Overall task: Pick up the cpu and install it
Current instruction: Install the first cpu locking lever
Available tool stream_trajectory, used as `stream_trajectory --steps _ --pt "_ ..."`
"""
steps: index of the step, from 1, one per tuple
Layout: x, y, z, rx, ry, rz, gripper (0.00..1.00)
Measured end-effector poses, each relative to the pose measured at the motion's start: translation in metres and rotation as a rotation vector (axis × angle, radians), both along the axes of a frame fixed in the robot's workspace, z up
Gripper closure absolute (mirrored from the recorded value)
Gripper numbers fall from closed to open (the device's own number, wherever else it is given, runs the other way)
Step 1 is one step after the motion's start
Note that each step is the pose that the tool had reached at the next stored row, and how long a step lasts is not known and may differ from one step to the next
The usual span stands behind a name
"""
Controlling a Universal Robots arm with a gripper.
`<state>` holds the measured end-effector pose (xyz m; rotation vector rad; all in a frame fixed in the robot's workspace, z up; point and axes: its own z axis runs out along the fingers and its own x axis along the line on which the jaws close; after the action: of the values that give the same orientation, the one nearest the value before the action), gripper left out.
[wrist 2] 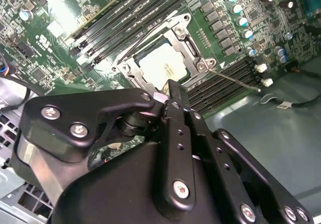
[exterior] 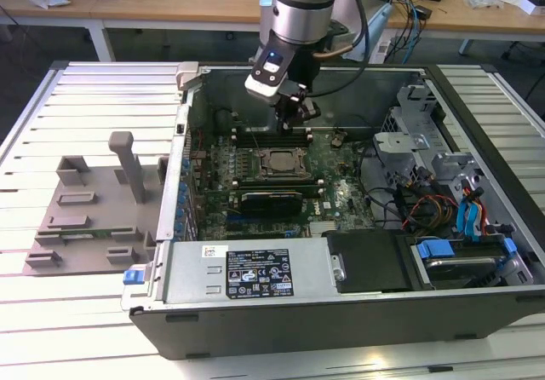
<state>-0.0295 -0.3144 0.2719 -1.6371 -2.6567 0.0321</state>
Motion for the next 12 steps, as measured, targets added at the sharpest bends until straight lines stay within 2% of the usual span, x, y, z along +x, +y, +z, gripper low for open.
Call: stream_trajectory --steps 2,6,12 --pt "0.0000 0.0000 0.0000 0.0000 0.0000 0.015 0.89" --pt "0.0000 0.0000 0.0000 0.0000 0.0000 0.089 0.89" --pt "0.0000 0.0000 0.0000 0.0000 0.0000 0.157 0.89"
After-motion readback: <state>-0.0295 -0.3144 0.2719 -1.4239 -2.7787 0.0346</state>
